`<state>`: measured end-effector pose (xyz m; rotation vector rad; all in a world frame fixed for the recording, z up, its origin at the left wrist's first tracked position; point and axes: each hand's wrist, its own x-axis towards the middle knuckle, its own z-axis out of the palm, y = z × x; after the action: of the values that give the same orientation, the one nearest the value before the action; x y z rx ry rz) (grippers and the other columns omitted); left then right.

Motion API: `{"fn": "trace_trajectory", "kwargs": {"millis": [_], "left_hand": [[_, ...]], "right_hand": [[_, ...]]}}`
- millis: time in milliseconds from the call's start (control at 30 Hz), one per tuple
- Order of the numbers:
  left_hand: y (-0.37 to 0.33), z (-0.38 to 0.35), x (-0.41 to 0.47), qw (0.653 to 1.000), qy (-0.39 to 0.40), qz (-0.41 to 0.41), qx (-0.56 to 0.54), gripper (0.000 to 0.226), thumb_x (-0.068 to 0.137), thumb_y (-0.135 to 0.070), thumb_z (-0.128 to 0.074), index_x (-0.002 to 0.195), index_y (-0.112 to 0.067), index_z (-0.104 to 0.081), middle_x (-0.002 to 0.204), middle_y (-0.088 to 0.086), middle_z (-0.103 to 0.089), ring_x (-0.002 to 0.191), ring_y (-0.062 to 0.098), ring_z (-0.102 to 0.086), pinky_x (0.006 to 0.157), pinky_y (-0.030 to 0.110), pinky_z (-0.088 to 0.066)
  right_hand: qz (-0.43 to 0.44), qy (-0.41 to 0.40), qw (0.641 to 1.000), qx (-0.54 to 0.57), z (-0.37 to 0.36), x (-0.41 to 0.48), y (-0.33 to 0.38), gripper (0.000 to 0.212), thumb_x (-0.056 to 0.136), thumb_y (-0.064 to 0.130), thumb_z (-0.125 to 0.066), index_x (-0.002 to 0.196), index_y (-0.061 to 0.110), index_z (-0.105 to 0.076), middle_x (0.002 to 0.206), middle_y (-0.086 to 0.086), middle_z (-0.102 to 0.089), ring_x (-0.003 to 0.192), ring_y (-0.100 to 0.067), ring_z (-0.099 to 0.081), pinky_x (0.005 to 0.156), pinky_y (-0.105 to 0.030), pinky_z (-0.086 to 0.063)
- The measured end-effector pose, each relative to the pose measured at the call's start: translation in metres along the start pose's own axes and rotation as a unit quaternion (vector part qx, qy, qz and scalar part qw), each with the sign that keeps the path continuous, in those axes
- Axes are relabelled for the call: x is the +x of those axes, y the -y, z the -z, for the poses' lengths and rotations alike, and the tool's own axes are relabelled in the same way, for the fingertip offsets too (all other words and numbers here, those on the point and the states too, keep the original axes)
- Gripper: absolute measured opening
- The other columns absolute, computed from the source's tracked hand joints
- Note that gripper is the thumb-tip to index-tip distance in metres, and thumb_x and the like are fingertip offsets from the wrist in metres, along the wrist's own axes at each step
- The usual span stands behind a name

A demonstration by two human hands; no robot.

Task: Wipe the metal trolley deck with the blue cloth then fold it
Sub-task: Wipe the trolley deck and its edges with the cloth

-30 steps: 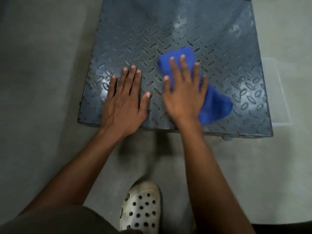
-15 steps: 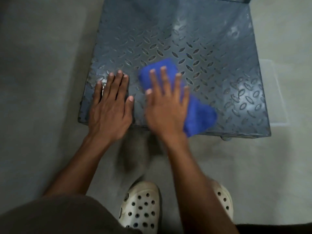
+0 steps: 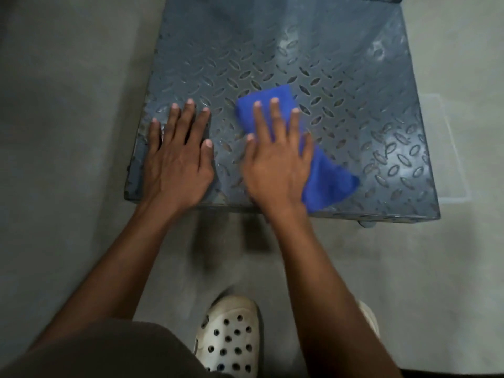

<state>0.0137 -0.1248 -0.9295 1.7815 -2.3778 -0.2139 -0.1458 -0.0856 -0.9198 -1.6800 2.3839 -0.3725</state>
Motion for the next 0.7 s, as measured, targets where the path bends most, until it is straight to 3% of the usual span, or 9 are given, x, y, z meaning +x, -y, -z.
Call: {"fn": "trace_trajectory", "kwargs": {"millis": [67,167,300,433,567,700], "left_hand": [[-0.002,-0.005,-0.001,1.000,0.006,0.001,0.006,0.065,0.106,-0.039,-0.021,0.169,-0.021,-0.024,0.178,0.005,-0.015,0.165,0.025,-0.010,0.133,0.053,-0.005],[0.002,-0.008,-0.012,1.000,0.015,0.011,0.020,0.065,0.107,-0.041,-0.018,0.169,-0.021,-0.021,0.178,0.004,-0.012,0.165,0.024,-0.006,0.133,0.052,-0.003],[-0.003,-0.002,0.000,1.000,0.020,0.002,0.017,0.064,0.110,-0.043,-0.016,0.170,-0.023,-0.014,0.179,0.003,-0.006,0.166,0.023,0.000,0.133,0.053,0.002],[-0.005,-0.004,0.018,0.999,0.025,0.014,0.013,0.065,0.109,-0.044,-0.016,0.170,-0.023,-0.014,0.179,0.003,-0.006,0.166,0.024,0.000,0.133,0.053,0.003],[0.007,-0.010,0.001,0.999,0.037,0.030,0.007,0.066,0.107,-0.042,-0.018,0.170,-0.021,-0.018,0.179,0.005,-0.010,0.166,0.026,-0.004,0.133,0.054,0.000],[0.024,-0.005,-0.011,0.998,0.035,0.055,0.021,0.062,0.111,-0.042,-0.019,0.171,-0.025,-0.014,0.179,0.003,-0.005,0.166,0.024,0.001,0.133,0.053,0.005]], "right_hand": [[0.059,0.008,0.998,-0.012,-0.005,-0.047,0.003,0.060,0.112,0.046,-0.032,0.169,0.038,-0.018,0.179,0.011,-0.011,0.166,-0.024,-0.008,0.131,-0.051,-0.014],[0.041,0.028,0.999,-0.014,0.005,-0.080,-0.030,0.060,0.111,0.056,-0.030,0.168,0.043,-0.018,0.178,0.014,-0.015,0.164,-0.024,-0.017,0.130,-0.051,-0.017],[-0.046,-0.019,0.998,-0.036,0.012,0.006,-0.052,0.059,0.113,0.053,-0.024,0.169,0.041,-0.013,0.179,0.009,-0.009,0.165,-0.028,-0.011,0.132,-0.054,-0.009],[-0.021,-0.004,1.000,-0.014,-0.006,0.062,-0.003,0.059,0.113,0.047,-0.022,0.170,0.035,-0.013,0.180,0.006,-0.008,0.166,-0.027,-0.003,0.133,-0.055,-0.003],[0.064,0.004,0.998,-0.023,-0.022,-0.019,0.010,0.059,0.112,0.050,-0.025,0.170,0.037,-0.018,0.178,0.009,-0.013,0.166,-0.022,-0.006,0.134,-0.051,-0.006],[0.012,0.011,0.999,-0.036,-0.013,-0.031,-0.036,0.059,0.113,0.052,-0.023,0.170,0.039,-0.014,0.179,0.009,-0.010,0.166,-0.024,-0.007,0.134,-0.053,-0.007]]}}
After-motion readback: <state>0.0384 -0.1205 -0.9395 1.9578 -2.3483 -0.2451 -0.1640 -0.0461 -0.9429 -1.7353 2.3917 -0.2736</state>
